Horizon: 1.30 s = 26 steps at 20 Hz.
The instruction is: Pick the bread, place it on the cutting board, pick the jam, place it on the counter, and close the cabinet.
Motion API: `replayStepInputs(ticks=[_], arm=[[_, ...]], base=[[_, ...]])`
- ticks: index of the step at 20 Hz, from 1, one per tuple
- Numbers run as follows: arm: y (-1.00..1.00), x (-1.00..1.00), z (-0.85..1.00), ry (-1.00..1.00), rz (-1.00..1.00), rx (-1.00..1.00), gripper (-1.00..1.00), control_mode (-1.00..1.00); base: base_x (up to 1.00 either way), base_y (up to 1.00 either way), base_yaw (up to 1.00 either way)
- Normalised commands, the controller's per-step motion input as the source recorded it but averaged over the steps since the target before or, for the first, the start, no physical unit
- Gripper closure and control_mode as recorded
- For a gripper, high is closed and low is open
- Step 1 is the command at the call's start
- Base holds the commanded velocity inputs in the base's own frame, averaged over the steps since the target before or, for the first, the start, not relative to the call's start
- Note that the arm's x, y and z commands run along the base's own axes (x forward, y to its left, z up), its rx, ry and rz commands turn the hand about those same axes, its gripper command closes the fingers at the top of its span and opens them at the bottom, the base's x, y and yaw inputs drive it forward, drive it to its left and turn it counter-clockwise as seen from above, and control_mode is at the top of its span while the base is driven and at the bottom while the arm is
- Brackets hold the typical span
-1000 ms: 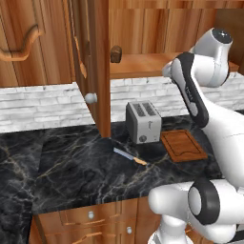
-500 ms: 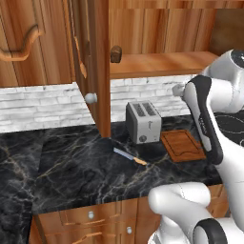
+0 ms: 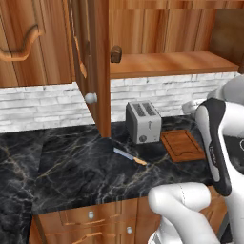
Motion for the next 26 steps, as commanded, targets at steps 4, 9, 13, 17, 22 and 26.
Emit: replayStepInputs(ticks=[4,9,13,17,22,26], arm=[[-0.39,-0.13,-0.16,0.0,0.0,0.0,1.0,-1.0],[-0.56,-0.14,-0.21,0.0,0.0,0.0,1.0,-1.0],[-0.51,-0.14,-0.18,0.0,0.0,0.0,1.0,-1.0],[-0.51,-0.15,-0.24,0.0,0.0,0.0,1.0,-1.0],[-0.47,-0.16,-0.33,0.0,0.0,0.0,1.0,-1.0],[-0.5,-0.16,-0.42,0.0,0.01,0.0,1.0,-1.0]], base=[[0.0,0.0,0.0],[0.0,0.0,0.0],[0.0,0.0,0.0],[0.0,0.0,0.0],[0.0,0.0,0.0],[0.0,0.0,0.0]])
